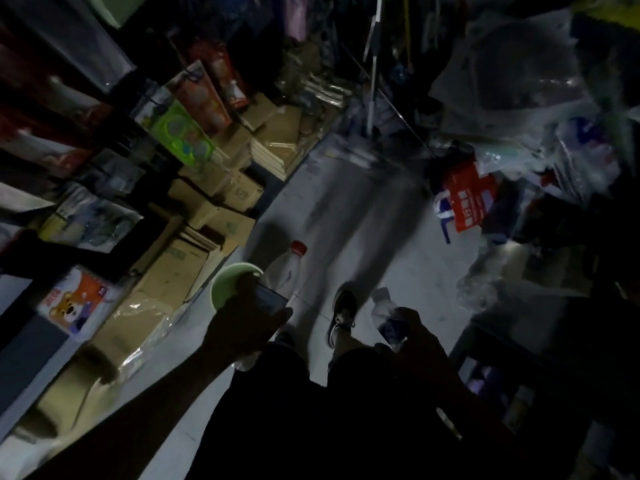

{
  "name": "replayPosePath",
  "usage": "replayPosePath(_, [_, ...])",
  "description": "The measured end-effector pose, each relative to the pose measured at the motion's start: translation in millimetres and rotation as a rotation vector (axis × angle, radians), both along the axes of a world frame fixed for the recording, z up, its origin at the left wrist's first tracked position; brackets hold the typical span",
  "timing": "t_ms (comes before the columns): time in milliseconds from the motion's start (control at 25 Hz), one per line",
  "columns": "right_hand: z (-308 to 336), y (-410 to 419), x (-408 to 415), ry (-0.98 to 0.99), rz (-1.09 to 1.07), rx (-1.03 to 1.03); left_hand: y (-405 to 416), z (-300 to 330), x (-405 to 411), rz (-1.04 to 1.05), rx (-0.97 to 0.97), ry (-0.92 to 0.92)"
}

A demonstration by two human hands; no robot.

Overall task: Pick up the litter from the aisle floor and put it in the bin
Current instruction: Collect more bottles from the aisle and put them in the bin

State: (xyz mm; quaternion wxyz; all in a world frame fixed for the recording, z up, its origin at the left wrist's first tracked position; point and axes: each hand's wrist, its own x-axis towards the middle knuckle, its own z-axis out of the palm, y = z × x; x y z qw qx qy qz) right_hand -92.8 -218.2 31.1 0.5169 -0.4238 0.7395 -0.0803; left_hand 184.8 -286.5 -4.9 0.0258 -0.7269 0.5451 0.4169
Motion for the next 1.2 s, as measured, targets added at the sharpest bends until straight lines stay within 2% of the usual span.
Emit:
replayPosePath(120, [-28,-46,6,-0.043,0.136,0.096,4,-21,12,0.388,0.125,0.200])
replayPosePath(240, [-59,-90,31,-0.055,0.343,0.160,9,-34,32,0.762,0.200,0.309])
replayPosePath(320, [-92,-105,61,-0.058,0.479,0.213,14,-59,55,0.888,0.232,0.335])
replayPosePath(400, [-127,-113,98,-0.079,0.498,0.233,17,-91,75,0.986,0.259,0.332])
replayPosePath(560, [-223,-108,179,-0.034,0.517,0.332,25,-185,115,1.088,0.279,0.284])
replayPosePath(720, [-364,-109,249,-0.087,0.437,0.368,35,-323,139,1.225,0.284,0.209])
replayPosePath(960, [-572,-119,334,-0.069,0.448,0.265,28,-516,169,1.184,0.181,0.131])
replayPosePath(1080, [-604,-121,355,-0.042,0.479,0.222,32,-556,185,1.143,0.072,0.068])
replayPosePath(1200, [-581,-103,340,0.110,0.740,0.215,51,-535,189,1.047,0.072,-0.039])
